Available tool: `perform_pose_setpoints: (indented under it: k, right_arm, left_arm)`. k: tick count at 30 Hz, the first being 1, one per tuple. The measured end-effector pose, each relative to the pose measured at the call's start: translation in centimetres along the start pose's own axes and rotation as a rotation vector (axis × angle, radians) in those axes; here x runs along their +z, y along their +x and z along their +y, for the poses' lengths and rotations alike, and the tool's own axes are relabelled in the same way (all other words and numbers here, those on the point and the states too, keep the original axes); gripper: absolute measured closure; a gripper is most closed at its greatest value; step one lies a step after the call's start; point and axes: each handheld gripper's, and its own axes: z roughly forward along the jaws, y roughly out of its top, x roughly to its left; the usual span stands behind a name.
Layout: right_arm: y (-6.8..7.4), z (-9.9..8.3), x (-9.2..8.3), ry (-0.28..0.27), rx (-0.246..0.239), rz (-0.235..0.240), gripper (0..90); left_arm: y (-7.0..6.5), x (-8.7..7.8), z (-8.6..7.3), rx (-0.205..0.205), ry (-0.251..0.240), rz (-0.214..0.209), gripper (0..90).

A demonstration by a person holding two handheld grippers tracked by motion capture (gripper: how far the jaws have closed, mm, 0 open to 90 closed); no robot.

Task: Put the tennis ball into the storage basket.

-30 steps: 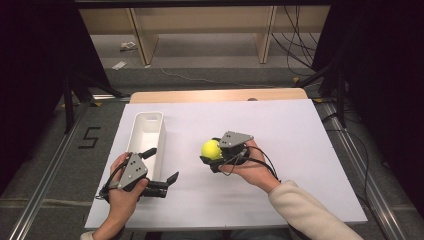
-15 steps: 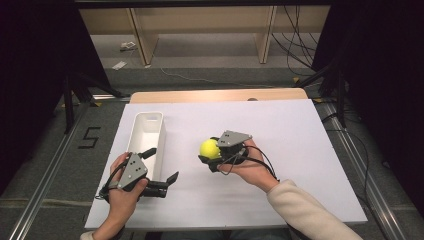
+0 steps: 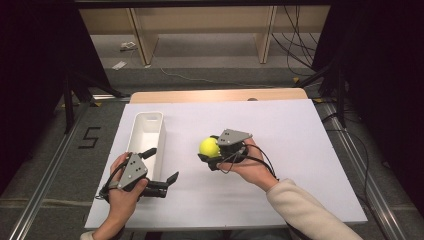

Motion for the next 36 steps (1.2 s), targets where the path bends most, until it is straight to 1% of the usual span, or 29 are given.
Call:
perform_pose_setpoints:
  k: [36]
  right_arm:
    - [0.34, 0.94, 0.87, -0.013, -0.005, 0.009, 26.6]
  left_arm:
    - [0.0, -0.04, 0.01, 0.002, 0.0, 0.002, 0.0]
